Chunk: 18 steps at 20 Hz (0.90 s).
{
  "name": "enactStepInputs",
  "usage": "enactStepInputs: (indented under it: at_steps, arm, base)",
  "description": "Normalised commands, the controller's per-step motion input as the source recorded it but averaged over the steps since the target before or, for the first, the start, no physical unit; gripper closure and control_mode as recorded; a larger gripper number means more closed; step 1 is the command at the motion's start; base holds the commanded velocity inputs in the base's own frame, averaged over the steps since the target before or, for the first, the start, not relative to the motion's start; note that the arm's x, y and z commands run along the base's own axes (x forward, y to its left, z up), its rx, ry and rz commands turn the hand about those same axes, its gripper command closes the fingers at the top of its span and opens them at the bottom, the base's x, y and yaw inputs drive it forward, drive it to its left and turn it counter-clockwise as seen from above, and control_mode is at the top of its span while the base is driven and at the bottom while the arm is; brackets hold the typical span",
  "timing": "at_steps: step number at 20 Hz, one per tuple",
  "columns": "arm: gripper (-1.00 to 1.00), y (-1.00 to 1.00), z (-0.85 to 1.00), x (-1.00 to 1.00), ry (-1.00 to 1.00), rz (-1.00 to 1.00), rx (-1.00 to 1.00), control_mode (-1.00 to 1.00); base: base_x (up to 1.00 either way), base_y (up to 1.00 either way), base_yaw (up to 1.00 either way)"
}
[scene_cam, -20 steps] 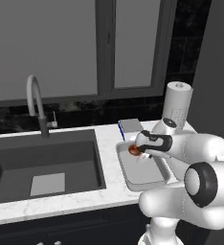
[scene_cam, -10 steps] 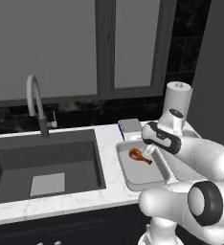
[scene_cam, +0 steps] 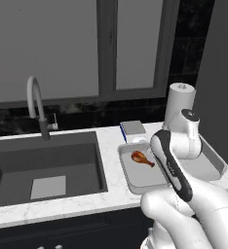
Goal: Place one lemon and one chicken drumstick in each tupperware on the nearby counter, to pack two identical lunches.
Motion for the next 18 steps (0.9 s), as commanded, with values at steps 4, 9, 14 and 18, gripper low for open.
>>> enactStepInputs:
  at_steps: [4,9,14,18]
  arm:
    - [-1.00,0.11,0.44,-0.47,0.00,-0.34,0.09,-1.00]
    - [-1.00,0.00,0.32,-0.45,0.01,-0.19,0.03,-1.00]
    - [-1.00,0.05,0.08,-0.51,0.00,-0.05,0.00,-1.00]
    - [-1.00,0.01,0.01,-0.63,0.00,-0.06,0.00,1.00]
  base:
    - [0.00,0.00,0.00]
    - [0.00,0.00,0.00]
    - [0.00,0.00,0.00]
    - [-0.25,0.00,-0.02]
